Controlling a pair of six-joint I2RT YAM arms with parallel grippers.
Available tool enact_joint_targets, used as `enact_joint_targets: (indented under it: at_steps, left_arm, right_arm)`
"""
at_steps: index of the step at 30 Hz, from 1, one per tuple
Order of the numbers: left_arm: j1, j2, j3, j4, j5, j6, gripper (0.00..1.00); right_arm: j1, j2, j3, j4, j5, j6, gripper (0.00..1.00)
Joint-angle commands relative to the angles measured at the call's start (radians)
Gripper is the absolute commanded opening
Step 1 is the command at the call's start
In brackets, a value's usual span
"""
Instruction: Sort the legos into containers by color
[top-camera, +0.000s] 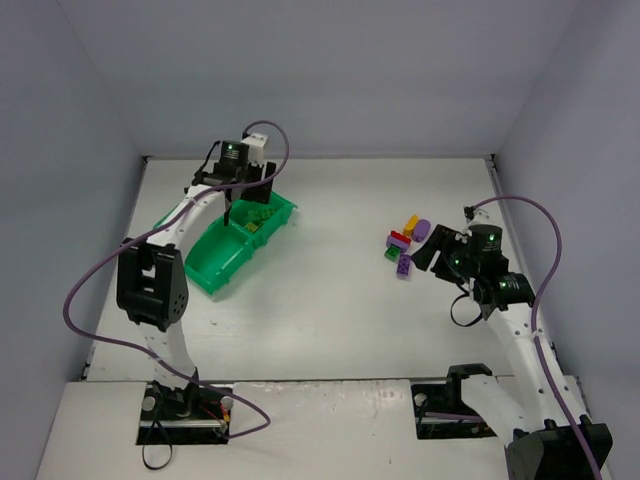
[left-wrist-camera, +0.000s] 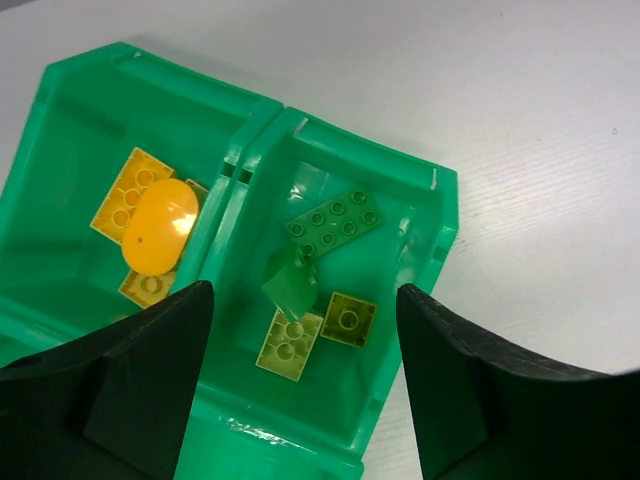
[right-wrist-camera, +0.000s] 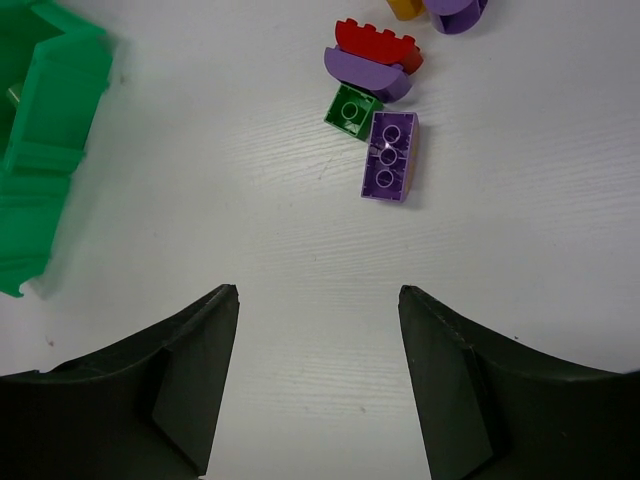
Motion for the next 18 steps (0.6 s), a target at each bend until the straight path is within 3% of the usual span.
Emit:
enact_joint_targets:
  at_steps: [1, 7, 14, 18]
  left_arm:
    - [-0.012, -0.033, 0.056, -0.002, 0.042, -0.015, 0.68]
    - [-0.077, -0.038, 0.075, -0.008, 0.158, -0.042, 0.68]
    - [-0.277, 0.054, 0.147, 0.007, 0.198, -0.067, 0.68]
    - [-0.399, 0.158, 0.222, 0.033, 0.165, -0.157, 0.69]
  right_arm:
    - [-0.009, -0.021, 0.006, 0.035, 0.03, 0.013, 0.62]
    - [-0.009, -0.014, -0.003, 0.029, 0.058, 0.039, 0.61]
    - [-0.009, 0.014, -0.014, 0.023, 0.116, 0.094, 0.49]
    - [-0.01, 0.04, -0.014, 0.02, 0.135, 0.119, 0.49]
